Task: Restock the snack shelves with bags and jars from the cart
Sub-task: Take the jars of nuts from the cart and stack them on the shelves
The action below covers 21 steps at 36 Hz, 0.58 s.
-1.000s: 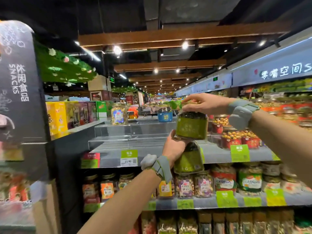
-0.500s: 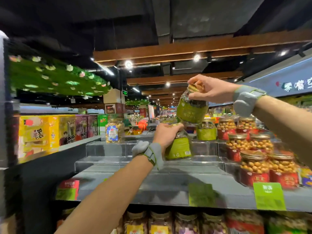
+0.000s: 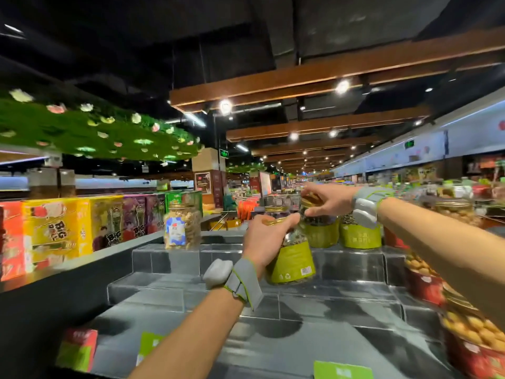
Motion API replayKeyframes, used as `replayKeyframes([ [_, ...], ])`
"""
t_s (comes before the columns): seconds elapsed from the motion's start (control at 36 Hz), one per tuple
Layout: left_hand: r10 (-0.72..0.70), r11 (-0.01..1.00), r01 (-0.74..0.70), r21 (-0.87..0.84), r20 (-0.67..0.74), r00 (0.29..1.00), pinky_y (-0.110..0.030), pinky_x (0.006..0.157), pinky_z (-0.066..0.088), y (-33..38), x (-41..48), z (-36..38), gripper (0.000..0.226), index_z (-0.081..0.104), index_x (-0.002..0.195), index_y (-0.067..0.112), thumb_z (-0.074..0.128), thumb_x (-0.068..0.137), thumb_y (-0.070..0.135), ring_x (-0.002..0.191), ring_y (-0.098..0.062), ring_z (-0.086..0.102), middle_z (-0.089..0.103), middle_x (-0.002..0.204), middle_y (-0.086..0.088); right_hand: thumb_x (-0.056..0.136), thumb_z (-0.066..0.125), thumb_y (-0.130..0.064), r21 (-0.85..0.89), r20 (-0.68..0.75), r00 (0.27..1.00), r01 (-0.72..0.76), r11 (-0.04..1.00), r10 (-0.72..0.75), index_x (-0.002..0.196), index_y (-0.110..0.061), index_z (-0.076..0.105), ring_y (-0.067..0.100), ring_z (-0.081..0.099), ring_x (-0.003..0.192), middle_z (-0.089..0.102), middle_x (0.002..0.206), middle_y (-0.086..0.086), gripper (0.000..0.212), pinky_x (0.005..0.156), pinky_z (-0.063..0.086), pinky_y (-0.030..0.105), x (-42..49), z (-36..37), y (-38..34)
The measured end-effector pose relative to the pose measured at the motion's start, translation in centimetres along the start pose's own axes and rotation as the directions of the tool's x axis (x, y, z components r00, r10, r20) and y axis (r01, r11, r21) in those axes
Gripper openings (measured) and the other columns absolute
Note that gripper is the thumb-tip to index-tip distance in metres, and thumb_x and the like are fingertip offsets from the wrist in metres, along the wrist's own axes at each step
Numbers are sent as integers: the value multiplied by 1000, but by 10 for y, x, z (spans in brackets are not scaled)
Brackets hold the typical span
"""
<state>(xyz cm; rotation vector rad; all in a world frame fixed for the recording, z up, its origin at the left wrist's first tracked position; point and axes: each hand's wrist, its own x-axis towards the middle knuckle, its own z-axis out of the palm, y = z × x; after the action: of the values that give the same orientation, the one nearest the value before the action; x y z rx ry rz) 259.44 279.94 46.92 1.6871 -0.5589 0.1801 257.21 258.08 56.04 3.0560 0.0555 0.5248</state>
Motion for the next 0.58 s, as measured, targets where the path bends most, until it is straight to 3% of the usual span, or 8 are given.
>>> replayKeyframes([
  [0.11,12,999,-12,-35,-9,1000,-43,92,54,-9,5,-2,65,61,101,25,81,59,72,98,-17,65,69,103,4,95,61,-49,11,45,998,-35,999,35,148,-16,38,23,54,120,53,141,7,66,98,43,30,18,16,13],
  [0.31,32,997,-29,-68,46,998,-44,93,56,-15,19,-1,77,60,104,29,80,48,78,100,-17,67,69,108,6,102,49,-46,-63,58,995,-76,995,80,155,-15,31,24,44,136,42,154,6,64,99,35,23,38,27,21],
  [0.44,53,997,-47,-67,84,995,-44,92,56,-15,21,0,73,60,104,29,81,52,76,100,-17,66,65,108,7,104,47,-41,-99,84,991,-94,991,102,153,-18,35,25,45,137,43,154,5,56,111,38,35,48,30,21],
  [0.58,80,994,-72,-80,106,991,-45,89,58,-16,27,-2,70,63,100,30,82,51,75,95,-16,70,70,104,6,102,49,-42,-124,99,989,-95,988,108,152,-19,37,26,48,133,45,152,5,56,110,41,39,51,26,19],
])
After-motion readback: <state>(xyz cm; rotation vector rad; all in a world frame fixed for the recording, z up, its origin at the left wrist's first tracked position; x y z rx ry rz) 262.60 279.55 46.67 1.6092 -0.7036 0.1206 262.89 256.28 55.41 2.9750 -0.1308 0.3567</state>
